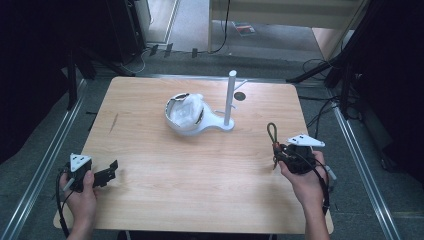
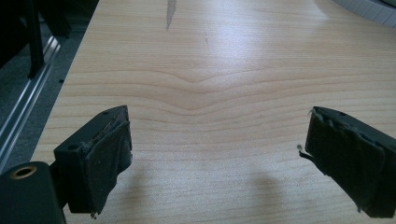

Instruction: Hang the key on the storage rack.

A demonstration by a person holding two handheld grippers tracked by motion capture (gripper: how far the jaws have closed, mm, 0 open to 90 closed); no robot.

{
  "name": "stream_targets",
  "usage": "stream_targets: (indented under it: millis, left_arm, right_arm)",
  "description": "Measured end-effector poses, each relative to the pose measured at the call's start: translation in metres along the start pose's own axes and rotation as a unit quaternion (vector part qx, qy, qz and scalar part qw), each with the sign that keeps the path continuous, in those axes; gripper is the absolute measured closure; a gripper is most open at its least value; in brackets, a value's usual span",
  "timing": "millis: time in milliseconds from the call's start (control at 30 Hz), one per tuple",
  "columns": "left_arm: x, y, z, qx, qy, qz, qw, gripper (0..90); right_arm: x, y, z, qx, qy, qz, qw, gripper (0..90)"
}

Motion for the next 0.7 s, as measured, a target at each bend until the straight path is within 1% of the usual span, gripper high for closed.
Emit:
stream_targets:
  millis: [100, 167, 267, 333, 367, 433, 533, 600, 700]
  left_arm:
    - [0.0, 0.0, 0.0, 0.0, 0.0, 0.0, 1.0, 7.7]
    - [0.0, 0.0, 0.0, 0.0, 0.0, 0.0, 1.0, 7.7]
    - [0.0, 0.0, 0.0, 0.001, 0.001, 0.0, 1.0, 7.7]
    - [0.0, 0.0, 0.0, 0.0, 0.0, 0.0, 1.0, 7.7]
    - [0.0, 0.0, 0.0, 0.001, 0.001, 0.0, 1.0, 7.7]
    - [0.0, 0.0, 0.0, 0.0, 0.002, 0.001, 1.0, 7.6]
    - [0.0, 0.0, 0.0, 0.0, 0.0, 0.0, 1.0, 7.7]
    - [0.0, 0.0, 0.0, 0.0, 0.0, 0.0, 1.0, 7.7]
    - [0.0, 0.0, 0.0, 0.001, 0.002, 0.0, 1.0, 7.7]
  right_arm:
    - [-0.004, 0.0, 0.005, 0.003, -0.026, -0.004, 0.9997, 70.9]
    - [-0.007, 0.001, 0.007, 0.009, -0.042, 0.001, 0.9991, 70.9]
    - [-0.01, 0.002, 0.01, 0.015, -0.06, -0.003, 0.9981, 70.9]
    - [-0.013, 0.003, 0.013, 0.017, -0.076, -0.005, 0.9969, 70.9]
    - [-0.013, 0.003, 0.014, 0.017, -0.081, -0.005, 0.9966, 70.8]
    - [-0.016, 0.004, 0.016, 0.023, -0.094, -0.004, 0.9953, 70.8]
    - [-0.019, 0.004, 0.02, 0.031, -0.115, -0.005, 0.9929, 70.8]
    - [-0.023, 0.005, 0.023, 0.034, -0.133, -0.004, 0.9905, 70.8]
    - [-0.031, 0.008, 0.028, 0.039, -0.165, -0.001, 0.9855, 70.8]
Point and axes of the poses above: each handheld gripper's, and its own axes: x roughly forward along the jaws, z roughly out of its top, y roughly to its left, the point moved 7 cm from there along x, roughly forward along the jaws, and after that the axes turned 2 degrees about y, right-handed, at the moved point
